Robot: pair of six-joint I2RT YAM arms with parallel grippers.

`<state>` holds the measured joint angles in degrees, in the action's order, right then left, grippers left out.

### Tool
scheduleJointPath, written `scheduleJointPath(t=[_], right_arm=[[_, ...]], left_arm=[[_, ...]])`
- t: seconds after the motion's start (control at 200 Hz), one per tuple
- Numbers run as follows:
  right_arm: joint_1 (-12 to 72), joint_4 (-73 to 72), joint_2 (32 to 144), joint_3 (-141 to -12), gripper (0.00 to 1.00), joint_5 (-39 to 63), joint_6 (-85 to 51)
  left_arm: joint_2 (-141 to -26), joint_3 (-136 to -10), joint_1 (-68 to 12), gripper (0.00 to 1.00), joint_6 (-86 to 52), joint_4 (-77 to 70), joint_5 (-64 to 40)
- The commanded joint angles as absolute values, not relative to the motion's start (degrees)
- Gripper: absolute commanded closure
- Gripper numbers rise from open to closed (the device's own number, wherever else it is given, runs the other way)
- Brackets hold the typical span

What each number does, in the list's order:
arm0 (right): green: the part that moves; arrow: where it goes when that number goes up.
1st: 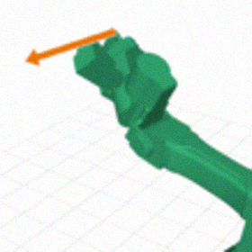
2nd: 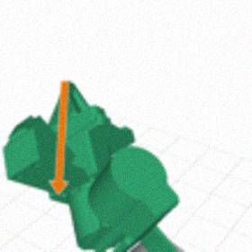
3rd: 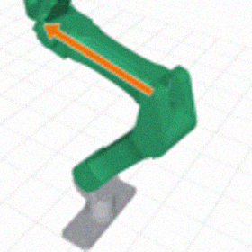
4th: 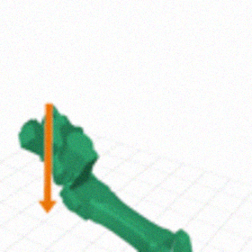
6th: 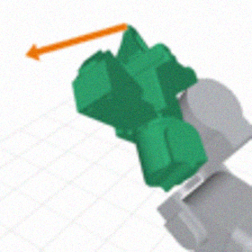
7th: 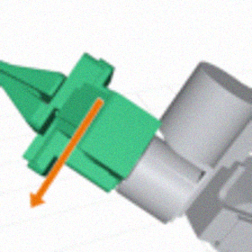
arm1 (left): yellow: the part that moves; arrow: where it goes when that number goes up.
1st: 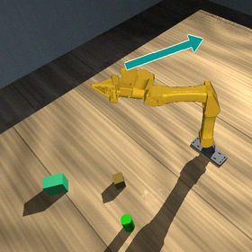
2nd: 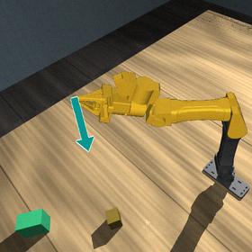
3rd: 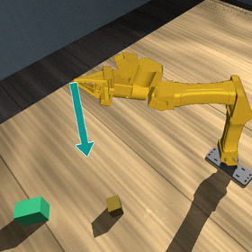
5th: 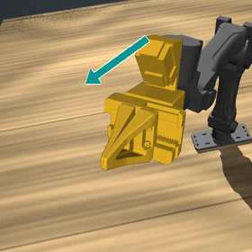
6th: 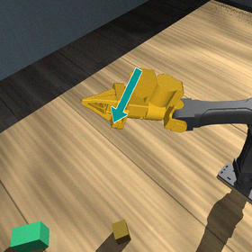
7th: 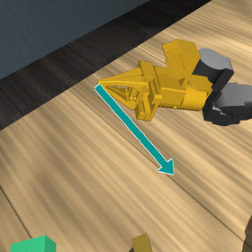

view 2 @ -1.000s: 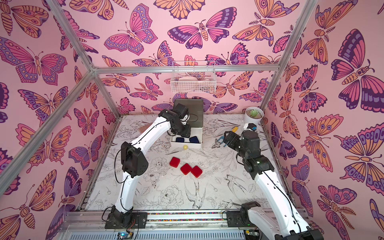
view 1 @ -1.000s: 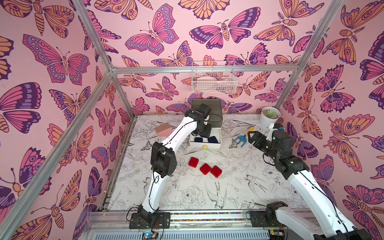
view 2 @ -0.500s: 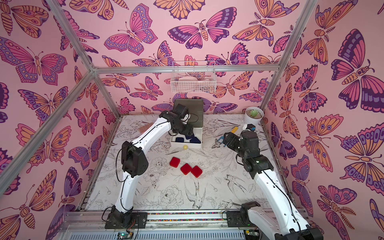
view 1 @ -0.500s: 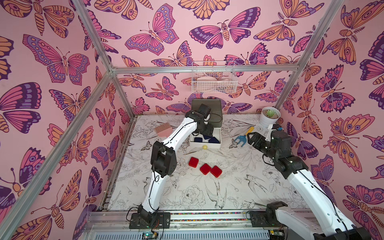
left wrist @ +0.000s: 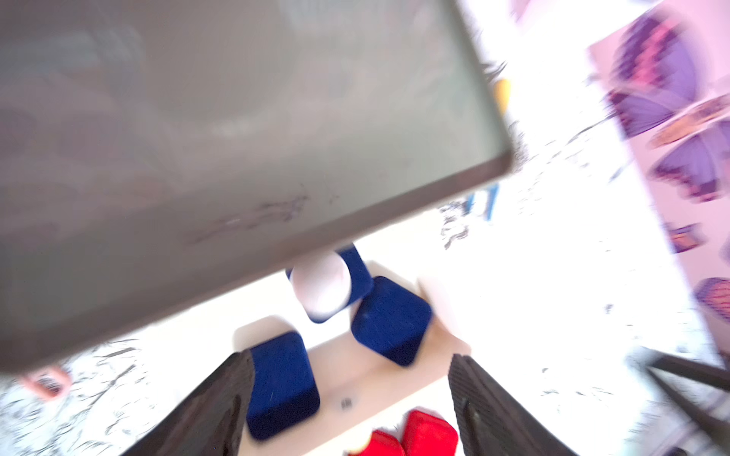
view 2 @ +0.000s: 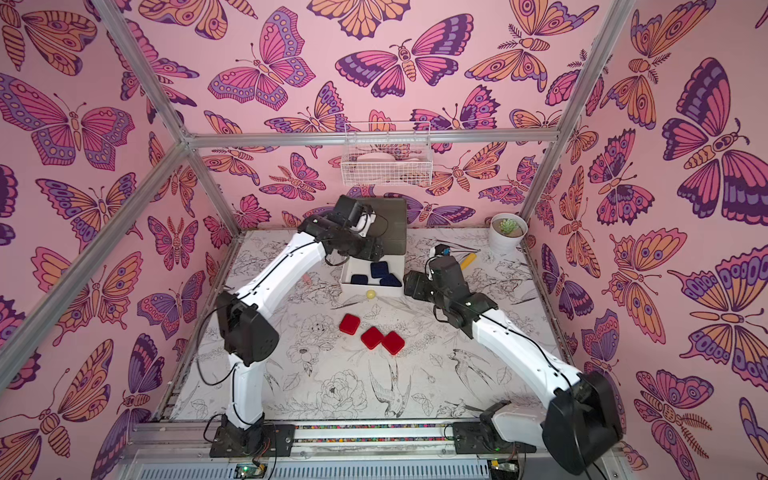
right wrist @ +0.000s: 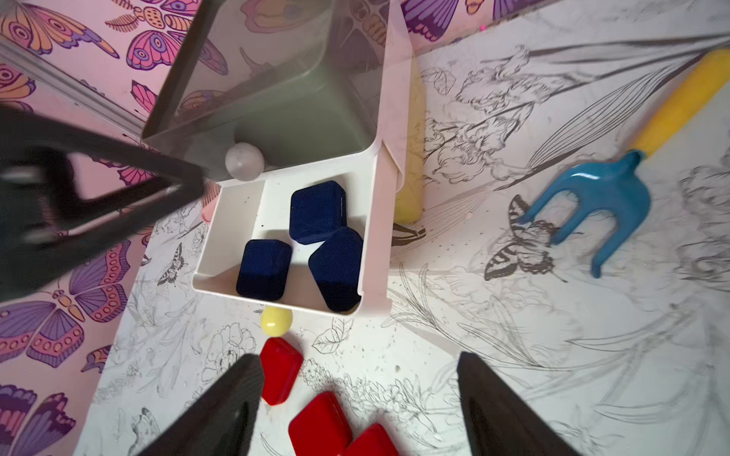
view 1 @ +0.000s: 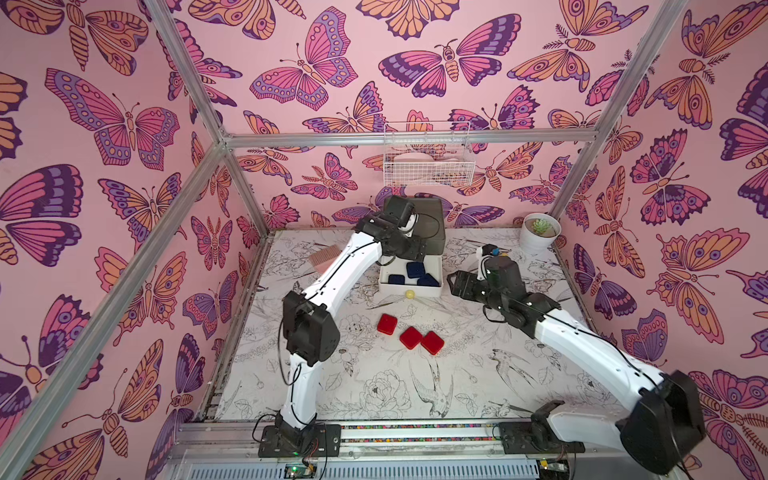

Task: Place the brooch boxes into the drawer by color
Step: Place the brooch box in the drawer, then close the drawer in the storage box.

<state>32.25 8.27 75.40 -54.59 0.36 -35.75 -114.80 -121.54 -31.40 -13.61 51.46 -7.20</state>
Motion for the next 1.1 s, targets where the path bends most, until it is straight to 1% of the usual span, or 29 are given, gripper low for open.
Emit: scheduleJointPath(t=[0.0, 0.11, 0.18, 0.21, 0.27, 0.341, 0.421, 0.576, 0.696, 0.846, 0.952, 1.092], right_arm=[[32.52, -3.24, 79.26, -54.89, 0.23, 7.55, -41.60], [33.41, -6.56, 85.39, -57.61, 0.23, 15.69, -44.39], [33.55, -7.76, 89.49, -59.80, 0.23, 21.12, -46.97], [33.65, -9.63, 92.99, -60.10, 0.24, 22.85, -48.44], [33.77, -14.07, 96.81, -60.07, 0.25, 25.24, -52.15], [34.21, -18.88, 100.60, -60.20, 0.31, 27.95, -55.68], [35.02, -19.56, 102.58, -60.77, 0.33, 28.37, -56.43], [35.82, -16.29, 101.24, -61.31, 0.33, 27.66, -54.72], [35.67, -7.53, 97.08, -63.96, 0.27, 23.97, -47.81], [35.33, 1.57, 94.08, -70.10, 0.25, 21.91, -41.21], [35.40, 6.12, 92.36, -72.33, 0.25, 22.59, -39.20], [36.08, 7.22, 90.40, -69.59, 0.25, 26.21, -42.21]], left_arm=[[-106.85, -115.34, -27.45, 0.16, -15.04, 49.06, -9.89], [-99.47, -105.59, -22.15, 0.18, -16.96, 42.77, -13.39], [-97.93, -101.82, -18.21, 0.18, -17.87, 40.79, -15.38], [-97.76, -100.89, -16.61, 0.18, -17.96, 40.74, -16.57], [-96.97, -98.09, -13.85, 0.18, -18.34, 39.57, -18.18], [-95.51, -93.91, -11.33, 0.18, -18.44, 37.22, -20.26], [-93.37, -88.70, -9.75, 0.18, -18.46, 34.18, -20.90], [-92.02, -83.87, -8.42, 0.18, -18.32, 33.03, -21.81], [-92.17, -82.90, -8.19, 0.18, -18.37, 31.86, -23.83], [-92.92, -83.23, -8.22, 0.17, -19.10, 30.59, -25.59], [-92.79, -82.81, -8.25, 0.17, -19.16, 29.85, -25.50], [-92.04, -80.34, -8.24, 0.17, -18.99, 28.51, -24.14]])
